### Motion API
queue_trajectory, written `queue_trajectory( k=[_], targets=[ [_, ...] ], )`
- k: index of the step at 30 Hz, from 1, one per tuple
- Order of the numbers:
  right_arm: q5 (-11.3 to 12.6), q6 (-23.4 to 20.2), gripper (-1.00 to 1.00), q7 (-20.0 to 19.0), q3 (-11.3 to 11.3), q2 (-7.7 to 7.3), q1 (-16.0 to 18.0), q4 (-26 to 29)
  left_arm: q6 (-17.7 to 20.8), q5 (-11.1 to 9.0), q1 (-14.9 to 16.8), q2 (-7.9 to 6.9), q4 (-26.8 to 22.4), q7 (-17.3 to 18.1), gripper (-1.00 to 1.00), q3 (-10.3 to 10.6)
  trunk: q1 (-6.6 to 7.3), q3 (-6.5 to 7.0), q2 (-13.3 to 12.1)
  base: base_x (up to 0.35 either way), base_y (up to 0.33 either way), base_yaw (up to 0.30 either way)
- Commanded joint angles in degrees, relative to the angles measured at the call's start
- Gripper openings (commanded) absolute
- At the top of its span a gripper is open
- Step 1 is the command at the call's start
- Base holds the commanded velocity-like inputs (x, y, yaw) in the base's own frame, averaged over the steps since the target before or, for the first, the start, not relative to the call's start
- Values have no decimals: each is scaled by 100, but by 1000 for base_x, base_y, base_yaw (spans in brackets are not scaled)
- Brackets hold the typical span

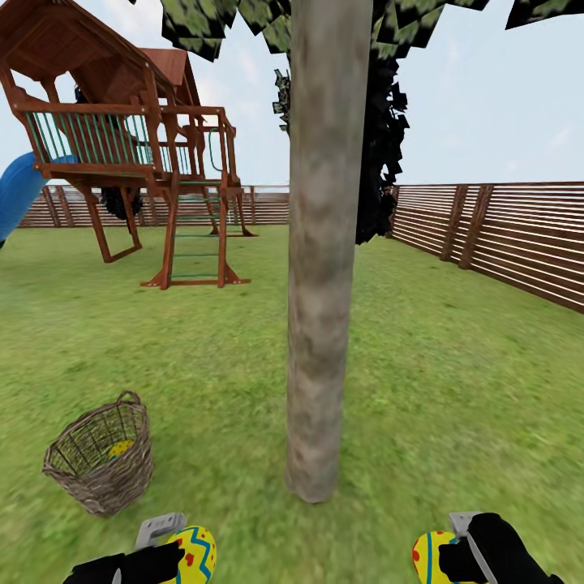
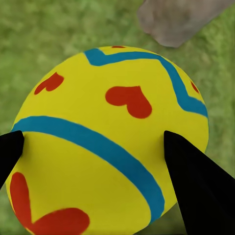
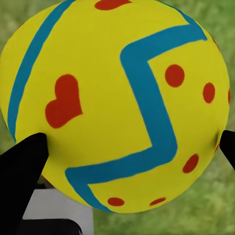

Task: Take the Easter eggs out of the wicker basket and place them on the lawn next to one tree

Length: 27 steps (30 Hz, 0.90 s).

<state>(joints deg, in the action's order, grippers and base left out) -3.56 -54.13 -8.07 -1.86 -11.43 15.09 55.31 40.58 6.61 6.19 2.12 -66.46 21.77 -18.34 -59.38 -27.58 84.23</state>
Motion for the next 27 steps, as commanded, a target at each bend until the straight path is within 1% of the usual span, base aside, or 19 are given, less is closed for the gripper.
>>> queue_trajectory(
  k=[1,15,20,27],
  targets=[
    [-40,-22,-100,-46,-7,0,3,6,17,60,5,7,-7,56,-100,-21,-23,-25,45,0,0,0],
    [-40,-22,-100,-46,-7,0,3,6,19,60,5,7,-9,56,-100,-21,-330,-276,607,0,0,0],
    [-31,-23,-100,-46,-42,-25,3,15,20,53,5,7,-16,65,-100,-21,-440,-366,807,0,0,0],
    [-40,-20,-100,-46,-34,-9,3,7,20,60,5,7,-16,57,-100,-21,-594,-492,1088,0,0,0]
  ],
)
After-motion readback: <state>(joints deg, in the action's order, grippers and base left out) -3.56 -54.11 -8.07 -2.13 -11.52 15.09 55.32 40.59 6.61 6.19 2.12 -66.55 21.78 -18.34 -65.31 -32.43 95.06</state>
